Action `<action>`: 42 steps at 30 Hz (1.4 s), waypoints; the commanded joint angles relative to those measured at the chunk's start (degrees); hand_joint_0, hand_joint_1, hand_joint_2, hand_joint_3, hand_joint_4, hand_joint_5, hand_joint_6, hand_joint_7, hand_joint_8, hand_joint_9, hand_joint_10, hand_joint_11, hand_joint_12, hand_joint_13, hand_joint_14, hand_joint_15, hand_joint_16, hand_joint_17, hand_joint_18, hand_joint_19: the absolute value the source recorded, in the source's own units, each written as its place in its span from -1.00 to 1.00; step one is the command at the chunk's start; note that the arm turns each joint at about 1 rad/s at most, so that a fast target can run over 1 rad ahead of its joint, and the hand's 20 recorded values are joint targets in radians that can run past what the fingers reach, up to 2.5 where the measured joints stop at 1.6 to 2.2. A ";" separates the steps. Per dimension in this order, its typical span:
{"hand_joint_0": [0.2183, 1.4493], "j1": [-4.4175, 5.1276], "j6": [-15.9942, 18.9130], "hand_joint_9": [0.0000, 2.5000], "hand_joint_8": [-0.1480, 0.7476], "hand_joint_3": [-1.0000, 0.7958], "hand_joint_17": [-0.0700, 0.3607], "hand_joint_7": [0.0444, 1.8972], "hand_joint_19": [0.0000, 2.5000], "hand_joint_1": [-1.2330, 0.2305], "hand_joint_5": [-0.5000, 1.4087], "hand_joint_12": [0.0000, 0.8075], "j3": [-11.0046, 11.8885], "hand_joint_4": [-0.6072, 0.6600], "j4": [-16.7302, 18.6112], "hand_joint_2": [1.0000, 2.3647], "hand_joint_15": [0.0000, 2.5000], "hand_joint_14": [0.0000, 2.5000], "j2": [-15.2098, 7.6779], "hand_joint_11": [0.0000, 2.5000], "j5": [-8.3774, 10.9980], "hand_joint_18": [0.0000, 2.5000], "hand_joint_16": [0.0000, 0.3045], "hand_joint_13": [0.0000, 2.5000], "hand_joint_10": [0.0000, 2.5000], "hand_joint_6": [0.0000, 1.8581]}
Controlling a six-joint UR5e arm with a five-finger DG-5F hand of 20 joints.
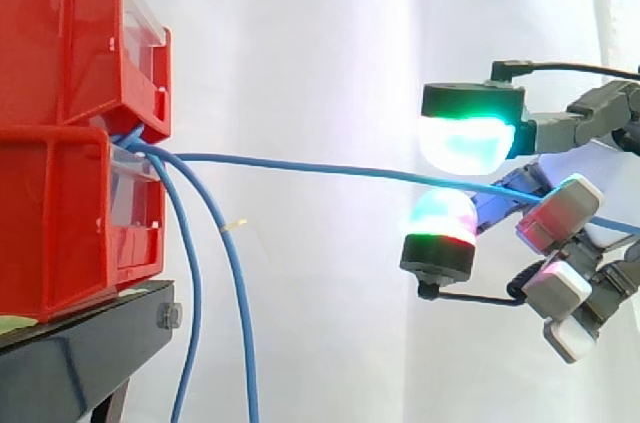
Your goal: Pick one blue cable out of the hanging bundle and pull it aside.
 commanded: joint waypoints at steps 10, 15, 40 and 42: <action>-0.41 0.00 -0.18 0.16 -0.21 -0.22 -0.20 0.12 -0.56 -0.44 -0.52 -0.34 0.00 -0.23 -0.03 -0.98 -0.44 -0.98 0.00 -0.33 -0.09 -0.36 -0.70 -0.12 -0.97 -0.06; -0.41 0.00 -0.53 0.17 -0.24 -0.15 -0.20 0.10 -0.57 -0.46 -0.51 -0.35 0.00 -0.29 -0.03 -0.97 -0.45 -0.98 0.00 -0.35 -0.09 -0.36 -0.70 -0.12 -0.98 -0.05; -0.39 0.53 -2.37 0.00 -0.26 -0.15 -0.15 0.04 -0.64 -0.46 -0.50 -0.24 -6.15 -0.29 2.78 -0.98 -0.57 -0.98 0.00 -0.51 -0.09 -0.49 -0.67 -0.34 -0.98 -0.05; -0.38 0.62 -2.55 -0.04 -0.28 -0.15 -0.15 0.03 -0.65 -0.46 -0.50 -0.23 -7.73 -0.30 5.95 -0.98 -0.58 -0.98 0.00 -0.53 -0.09 -0.52 -0.67 -0.36 -0.98 -0.05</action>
